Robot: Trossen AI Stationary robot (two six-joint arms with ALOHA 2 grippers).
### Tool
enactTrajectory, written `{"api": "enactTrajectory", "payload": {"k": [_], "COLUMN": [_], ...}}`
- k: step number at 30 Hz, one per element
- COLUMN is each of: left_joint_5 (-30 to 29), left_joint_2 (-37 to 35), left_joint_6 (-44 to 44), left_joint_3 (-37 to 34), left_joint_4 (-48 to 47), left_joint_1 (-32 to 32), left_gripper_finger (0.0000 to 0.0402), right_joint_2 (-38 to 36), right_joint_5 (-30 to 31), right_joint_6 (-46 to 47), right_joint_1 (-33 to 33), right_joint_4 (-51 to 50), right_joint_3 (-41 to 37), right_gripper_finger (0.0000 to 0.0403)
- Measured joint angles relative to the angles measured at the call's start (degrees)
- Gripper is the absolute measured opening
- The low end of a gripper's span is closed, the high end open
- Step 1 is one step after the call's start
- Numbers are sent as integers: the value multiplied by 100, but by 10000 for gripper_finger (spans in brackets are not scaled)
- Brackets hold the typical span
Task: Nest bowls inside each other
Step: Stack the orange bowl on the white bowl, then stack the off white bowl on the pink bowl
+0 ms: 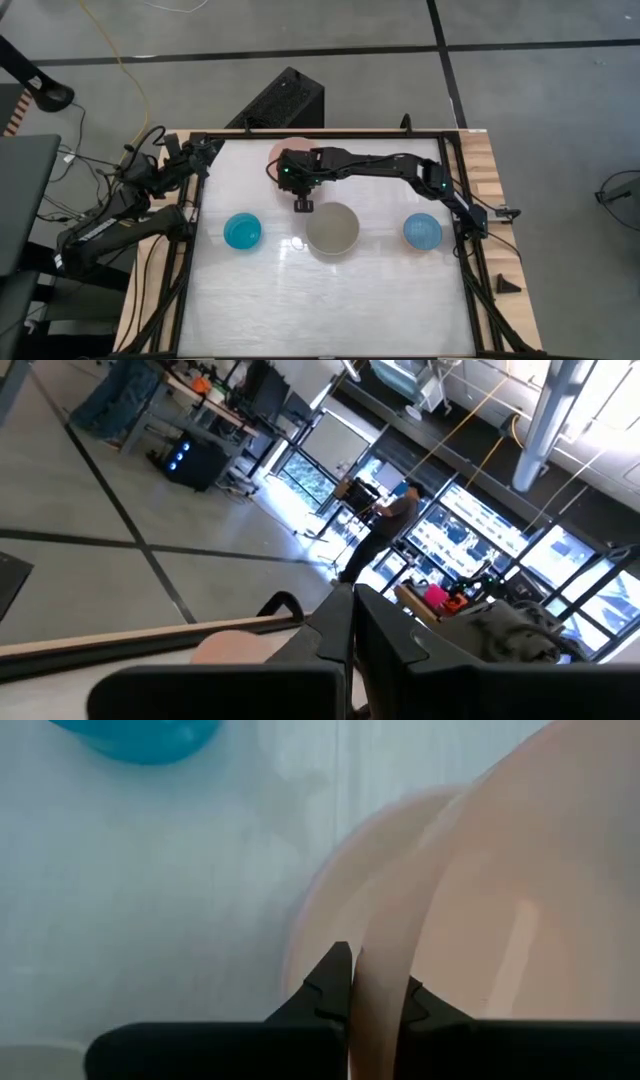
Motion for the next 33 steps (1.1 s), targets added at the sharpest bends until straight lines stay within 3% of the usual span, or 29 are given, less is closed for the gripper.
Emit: {"api": "enactTrajectory", "payload": {"k": [4, 8, 13, 20, 27, 33], "left_joint_5": [4, 17, 19, 53, 146, 179], "left_joint_2": [2, 15, 15, 15, 15, 17], "left_joint_6": [-41, -41, -41, -61, -103, -93], "left_joint_3": [-2, -2, -2, -2, -2, -2], "left_joint_4": [-41, -42, -37, -42, -242, -590], "left_joint_1": [-2, -2, -2, -2, -17, -20], "left_gripper_finger": [0, 0, 0, 0, 0, 0], "right_joint_2": [193, 193, 150, -141, -562, -572], "right_joint_5": [-45, -549, -690, -1828, -3000, -3006], "right_joint_6": [165, 305, 526, 1280, 1433, 1246], "right_joint_1": [-53, -65, -106, -370, -518, -258], "right_joint_4": [-88, -112, 39, 253, -297, -878], "right_joint_3": [28, 30, 30, 41, 41, 30], "right_gripper_finger": [50, 99, 166, 251, 261, 260]}}
